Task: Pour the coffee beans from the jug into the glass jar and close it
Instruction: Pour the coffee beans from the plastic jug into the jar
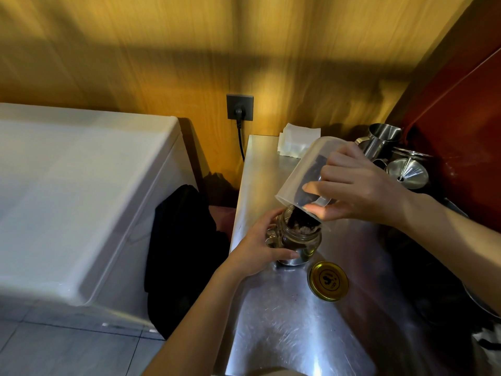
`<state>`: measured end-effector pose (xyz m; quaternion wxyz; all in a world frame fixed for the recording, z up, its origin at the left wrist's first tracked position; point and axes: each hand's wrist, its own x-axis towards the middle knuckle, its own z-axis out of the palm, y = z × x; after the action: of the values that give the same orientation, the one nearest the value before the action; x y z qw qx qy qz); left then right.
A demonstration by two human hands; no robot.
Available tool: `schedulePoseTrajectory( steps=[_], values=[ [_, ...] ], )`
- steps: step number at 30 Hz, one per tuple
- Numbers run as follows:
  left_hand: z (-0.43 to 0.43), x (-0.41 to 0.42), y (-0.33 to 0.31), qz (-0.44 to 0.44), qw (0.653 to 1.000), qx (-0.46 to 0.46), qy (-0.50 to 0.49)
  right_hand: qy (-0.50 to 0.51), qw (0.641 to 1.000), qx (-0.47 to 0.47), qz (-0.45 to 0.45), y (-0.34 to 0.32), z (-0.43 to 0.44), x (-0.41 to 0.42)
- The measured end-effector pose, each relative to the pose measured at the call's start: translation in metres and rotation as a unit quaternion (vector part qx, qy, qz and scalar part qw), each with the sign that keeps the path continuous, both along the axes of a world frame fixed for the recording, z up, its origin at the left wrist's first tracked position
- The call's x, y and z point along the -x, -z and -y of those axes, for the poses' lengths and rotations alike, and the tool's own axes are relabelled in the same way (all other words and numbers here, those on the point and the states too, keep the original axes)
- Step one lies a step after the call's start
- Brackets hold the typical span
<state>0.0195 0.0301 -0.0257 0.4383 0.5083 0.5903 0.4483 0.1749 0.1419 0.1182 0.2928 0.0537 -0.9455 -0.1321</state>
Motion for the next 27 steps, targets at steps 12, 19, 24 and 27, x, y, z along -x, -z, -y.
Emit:
schedulePoseTrajectory(
  steps=[12, 19, 24, 27],
  values=[
    [-0.0007, 0.0011, 0.0039, -0.008, 1.000, 0.004, -0.009, -0.016, 1.000, -0.019, 0.013, -0.0030, 0.0033, -0.0009],
    [0.0001, 0.0019, 0.0028, -0.021, 1.000, 0.011, -0.007, -0.020, 1.000, -0.009, -0.010, -0.0009, 0.0027, -0.0031],
    [0.0000, 0.0020, 0.0030, -0.023, 1.000, 0.017, -0.011, -0.015, 1.000, -0.024, 0.006, 0.0001, 0.0026, -0.0037],
    [-0.0003, 0.0011, 0.0025, -0.022, 1.000, 0.018, -0.012, -0.024, 0.998, -0.049, 0.009, 0.0004, 0.0053, -0.0040]
  ],
)
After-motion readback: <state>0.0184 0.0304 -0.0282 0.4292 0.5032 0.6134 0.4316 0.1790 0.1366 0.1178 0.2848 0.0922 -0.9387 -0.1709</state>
